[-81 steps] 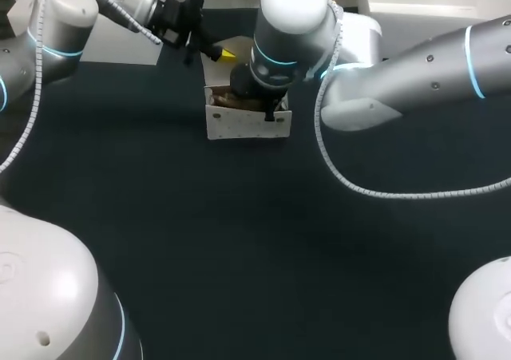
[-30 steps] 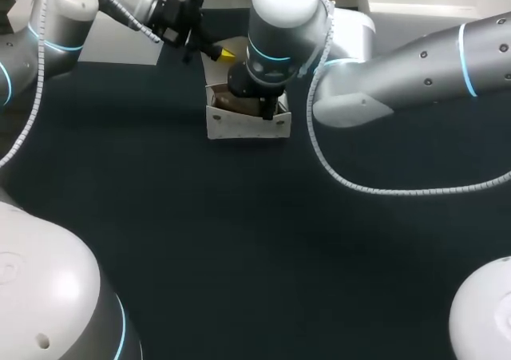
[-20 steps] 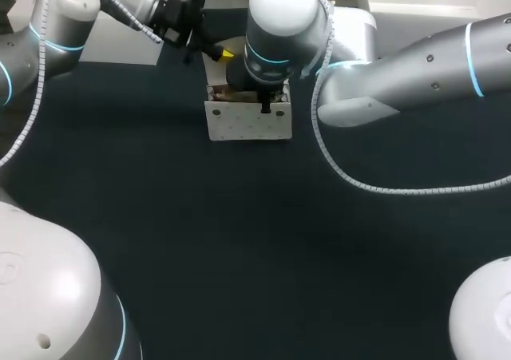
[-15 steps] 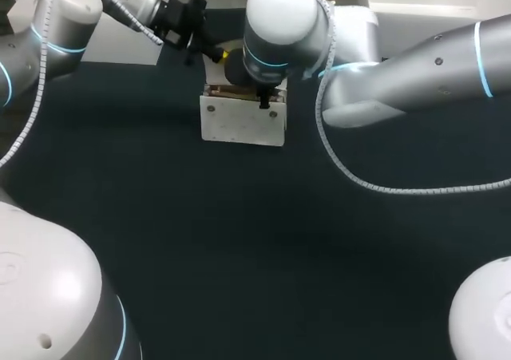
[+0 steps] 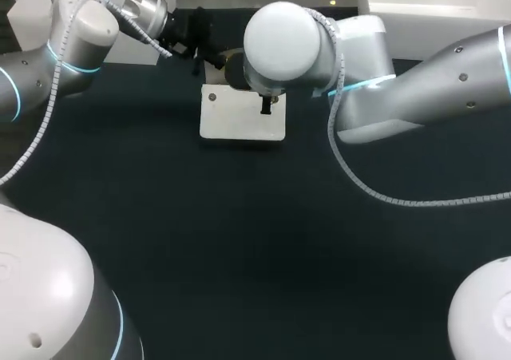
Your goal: Pick up the bag, open it, inspect its contents, close it, and place it on the opposite side
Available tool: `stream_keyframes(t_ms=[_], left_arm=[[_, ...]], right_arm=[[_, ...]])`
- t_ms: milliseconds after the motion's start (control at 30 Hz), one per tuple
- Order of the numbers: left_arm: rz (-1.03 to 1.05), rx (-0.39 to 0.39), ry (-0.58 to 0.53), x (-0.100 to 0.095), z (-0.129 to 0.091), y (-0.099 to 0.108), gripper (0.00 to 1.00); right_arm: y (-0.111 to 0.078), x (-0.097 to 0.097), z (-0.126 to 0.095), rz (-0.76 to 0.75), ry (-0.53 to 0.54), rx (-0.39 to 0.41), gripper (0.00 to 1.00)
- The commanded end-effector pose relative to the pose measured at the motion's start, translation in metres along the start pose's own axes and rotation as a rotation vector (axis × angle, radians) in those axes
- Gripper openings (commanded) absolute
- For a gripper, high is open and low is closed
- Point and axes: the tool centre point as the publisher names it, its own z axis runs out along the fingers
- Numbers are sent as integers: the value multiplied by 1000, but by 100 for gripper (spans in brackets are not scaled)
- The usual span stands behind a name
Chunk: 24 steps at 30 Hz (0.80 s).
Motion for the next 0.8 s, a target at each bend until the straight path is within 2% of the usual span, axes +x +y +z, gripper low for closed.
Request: stream_keyframes(t_ms=[33,100,133,367,633,800], left_arm=[[51,9,-45,0,9,8,0],[79,-5,-64,-1,11,11,0],[91,8,-73,-2,13,12,0],[107,-12,-144,-9,23,28,0],[105,-30,-182,-18,38,46,0],[109,-31,-188,-21,42,51,0]], right_arm=[[-3,10,2,15,-27,-1,19],[-5,14,4,26,-26,-2,9],[-5,16,5,32,-27,1,0],[-8,31,9,89,-42,-3,0],[-7,50,16,89,-75,6,0],[-9,61,26,87,22,-2,0]])
